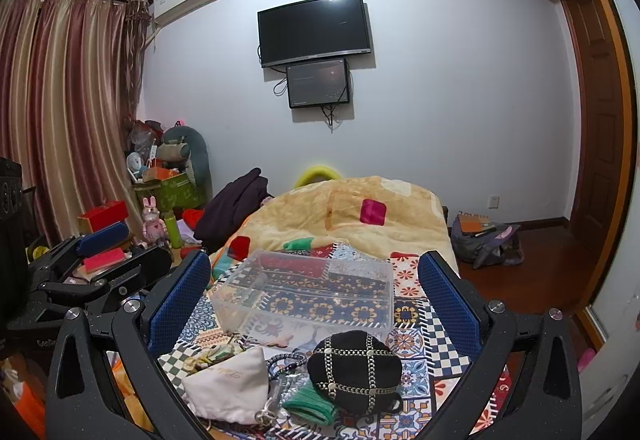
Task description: Organize soft objects
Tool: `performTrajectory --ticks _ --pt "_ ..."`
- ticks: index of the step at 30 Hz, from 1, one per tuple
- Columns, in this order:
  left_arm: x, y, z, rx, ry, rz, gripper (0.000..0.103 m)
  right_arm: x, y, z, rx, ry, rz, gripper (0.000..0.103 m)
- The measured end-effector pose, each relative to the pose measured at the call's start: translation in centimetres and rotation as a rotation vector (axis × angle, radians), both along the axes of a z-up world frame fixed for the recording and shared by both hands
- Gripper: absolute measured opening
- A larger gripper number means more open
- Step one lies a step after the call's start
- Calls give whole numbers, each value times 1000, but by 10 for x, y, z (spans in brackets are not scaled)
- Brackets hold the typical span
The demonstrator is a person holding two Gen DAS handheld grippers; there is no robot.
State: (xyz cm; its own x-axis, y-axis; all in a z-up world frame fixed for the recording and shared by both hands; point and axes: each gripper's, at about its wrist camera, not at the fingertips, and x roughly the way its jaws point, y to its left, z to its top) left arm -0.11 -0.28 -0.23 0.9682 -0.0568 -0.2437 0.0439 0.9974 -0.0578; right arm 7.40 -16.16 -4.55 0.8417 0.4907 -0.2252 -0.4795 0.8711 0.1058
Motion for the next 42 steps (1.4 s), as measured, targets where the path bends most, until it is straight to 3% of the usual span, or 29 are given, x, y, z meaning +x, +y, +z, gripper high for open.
performTrajectory --ticks 26,33,37,42 --pt "1 -1 -3 0 7 -8 103 1 -4 0 19 -2 1 103" --pt "9 7 -8 -28 51 -11 103 5 -6 -7 22 16 6 103" --pt "19 18 -20 -54 125 -26 86 12 -8 -18 10 64 14 99" --pt "31 32 -45 -78 232 -26 77 26 -8 -42 -26 166 15 83"
